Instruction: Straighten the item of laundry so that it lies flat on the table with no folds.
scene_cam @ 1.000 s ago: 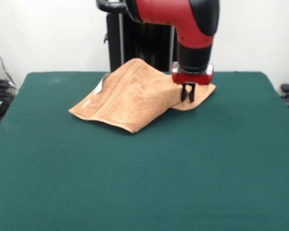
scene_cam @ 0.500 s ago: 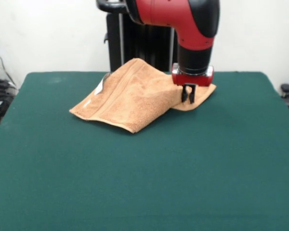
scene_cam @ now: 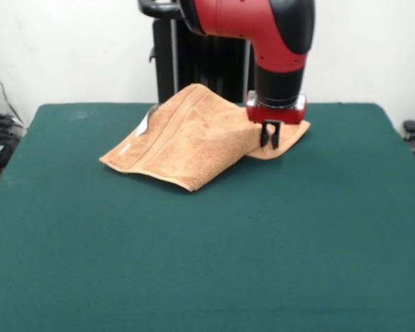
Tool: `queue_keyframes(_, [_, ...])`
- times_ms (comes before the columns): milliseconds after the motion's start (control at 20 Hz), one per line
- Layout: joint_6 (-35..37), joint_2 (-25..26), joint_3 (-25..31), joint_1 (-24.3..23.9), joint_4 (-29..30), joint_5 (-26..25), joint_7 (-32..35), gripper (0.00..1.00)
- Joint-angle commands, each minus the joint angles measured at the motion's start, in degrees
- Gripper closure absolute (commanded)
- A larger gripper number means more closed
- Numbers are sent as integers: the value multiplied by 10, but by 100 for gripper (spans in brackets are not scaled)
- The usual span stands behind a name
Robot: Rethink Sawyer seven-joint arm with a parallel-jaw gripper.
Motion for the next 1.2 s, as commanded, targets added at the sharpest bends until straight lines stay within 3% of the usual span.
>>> queue_keyframes(50, [-42,20,11,-6,7,21,133,100])
queue_keyframes(1200, [-48,14,-7,-7,0,13,126,100])
